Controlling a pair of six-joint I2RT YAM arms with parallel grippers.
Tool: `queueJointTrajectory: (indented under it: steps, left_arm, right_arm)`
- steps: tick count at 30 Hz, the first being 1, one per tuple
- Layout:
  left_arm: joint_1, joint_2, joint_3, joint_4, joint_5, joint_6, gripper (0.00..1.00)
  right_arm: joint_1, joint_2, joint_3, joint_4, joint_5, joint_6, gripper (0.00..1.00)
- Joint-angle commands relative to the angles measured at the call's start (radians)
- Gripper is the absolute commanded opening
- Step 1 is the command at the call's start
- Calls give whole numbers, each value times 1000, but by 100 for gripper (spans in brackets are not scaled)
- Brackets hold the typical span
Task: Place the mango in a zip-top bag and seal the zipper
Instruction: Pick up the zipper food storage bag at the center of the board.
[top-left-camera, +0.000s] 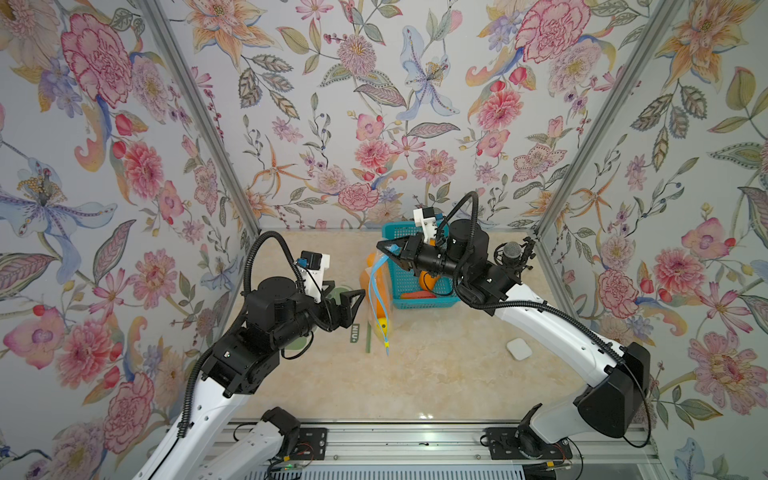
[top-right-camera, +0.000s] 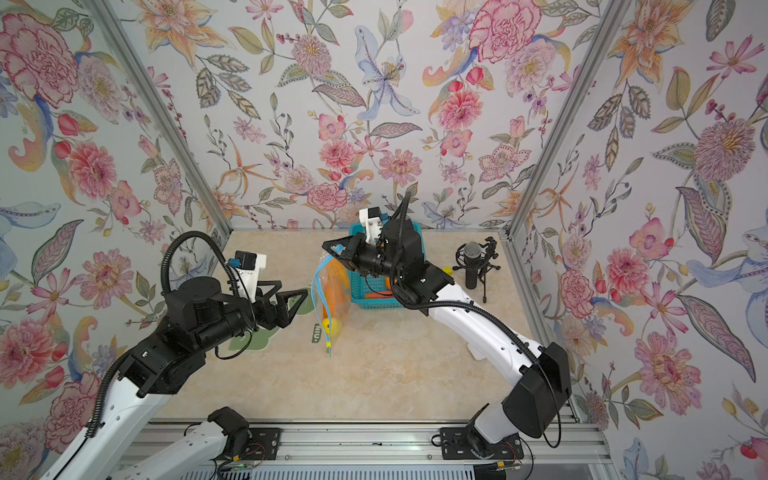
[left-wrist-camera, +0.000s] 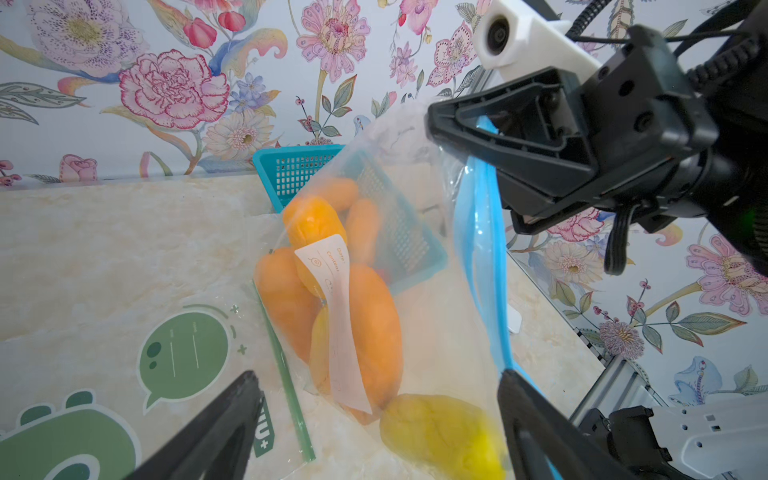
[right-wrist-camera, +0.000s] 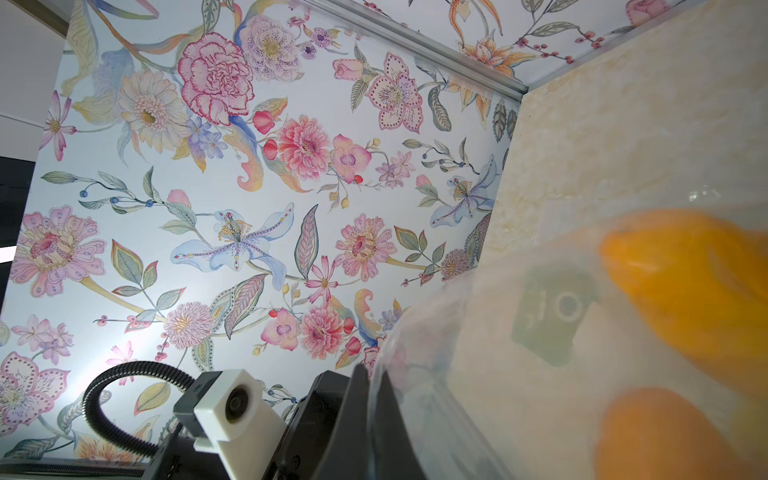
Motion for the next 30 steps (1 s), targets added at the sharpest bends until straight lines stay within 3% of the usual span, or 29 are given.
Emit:
queueJointTrajectory:
  steps: [1, 10, 18, 21, 25, 30]
  left_arm:
    - [-13, -22, 38, 51, 2, 34, 92]
    - [-57, -32, -30, 29, -79, 9, 95]
    - [-242, -40, -99, 36, -253, -39, 95]
    - [-329, -16, -99, 8, -369, -57, 94]
    - [-433, 2, -90, -92, -541, -94, 88]
    - [-439, -55, -114, -116, -585, -124, 71]
  right_arm:
    - [19, 24, 49, 1, 59, 15, 0]
    - [37, 61, 124, -3, 128, 11, 0]
    - [43, 105, 222, -16, 208, 3, 0]
    - [48, 129, 252, -19, 215, 2, 0]
    - [47, 130, 257, -18, 245, -6, 0]
    - [33, 110, 242, -19, 263, -12, 0]
